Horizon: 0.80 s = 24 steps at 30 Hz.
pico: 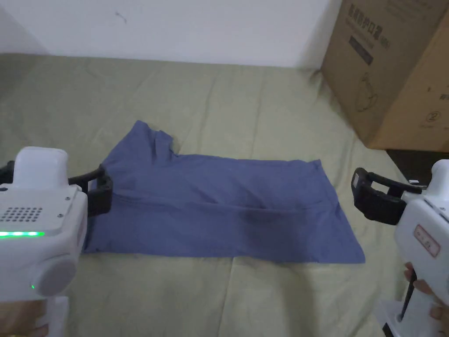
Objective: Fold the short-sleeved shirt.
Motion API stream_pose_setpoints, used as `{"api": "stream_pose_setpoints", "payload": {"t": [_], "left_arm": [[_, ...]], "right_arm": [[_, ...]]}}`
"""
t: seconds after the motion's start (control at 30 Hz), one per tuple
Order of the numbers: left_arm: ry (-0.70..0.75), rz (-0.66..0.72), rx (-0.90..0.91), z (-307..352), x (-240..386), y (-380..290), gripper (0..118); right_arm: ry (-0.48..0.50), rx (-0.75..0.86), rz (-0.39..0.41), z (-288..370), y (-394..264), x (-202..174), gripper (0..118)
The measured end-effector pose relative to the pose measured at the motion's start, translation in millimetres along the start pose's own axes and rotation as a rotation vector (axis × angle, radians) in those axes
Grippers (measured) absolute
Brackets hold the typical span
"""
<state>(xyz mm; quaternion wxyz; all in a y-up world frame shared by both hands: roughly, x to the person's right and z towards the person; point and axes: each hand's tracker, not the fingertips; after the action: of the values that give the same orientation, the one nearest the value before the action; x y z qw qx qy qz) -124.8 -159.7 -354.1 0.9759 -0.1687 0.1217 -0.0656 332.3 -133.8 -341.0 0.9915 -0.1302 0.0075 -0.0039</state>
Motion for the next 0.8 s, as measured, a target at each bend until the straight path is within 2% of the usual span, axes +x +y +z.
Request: {"api": "stream_pose_setpoints", "payload": {"t": [0.07,0.1,0.2,0.23,0.27,0.4,0.53,0.57,0.67,0.7,0.8], "left_arm": [[-0.010,0.018,0.006,9.1,1.7,-3.6,55],[-0.022,0.033,0.003,12.6,1.7,-6.3,38],[-0.038,0.064,-0.005,17.9,1.1,-12.0,6],[-0.039,0.070,-0.003,19.0,0.7,-13.3,0],[-0.040,0.077,0.005,20.9,0.5,-13.7,0],[-0.075,0.126,0.000,23.8,-3.3,-9.3,0],[-0.087,0.118,-0.039,8.2,-13.1,0.7,0],[-0.097,0.123,-0.099,-1.9,-16.5,2.1,9],[-0.164,0.167,-0.248,-39.8,-27.5,2.3,95],[-0.170,0.171,-0.359,-58.8,-31.5,-1.0,116],[-0.211,0.162,-0.591,-107.0,-39.3,-23.2,118]], "right_arm": [[0.009,0.020,0.000,14.0,-2.3,-7.5,101],[0.019,0.025,0.003,22.2,-0.6,-15.7,79],[0.028,0.035,0.014,30.2,-0.2,-28.9,14],[0.027,0.038,0.018,28.7,-1.4,-27.9,7],[0.029,0.041,0.018,28.3,-1.5,-29.6,0],[0.050,0.016,-0.027,24.1,0.2,-33.7,0],[0.049,0.003,-0.037,14.3,-2.0,-31.1,0],[0.052,0.000,-0.037,12.4,-1.9,-31.2,0],[0.052,-0.013,-0.022,11.9,-1.8,-36.6,0],[0.050,-0.018,-0.017,9.7,-2.5,-36.5,0],[0.050,-0.040,-0.020,3.7,-6.2,-33.1,0]]}}
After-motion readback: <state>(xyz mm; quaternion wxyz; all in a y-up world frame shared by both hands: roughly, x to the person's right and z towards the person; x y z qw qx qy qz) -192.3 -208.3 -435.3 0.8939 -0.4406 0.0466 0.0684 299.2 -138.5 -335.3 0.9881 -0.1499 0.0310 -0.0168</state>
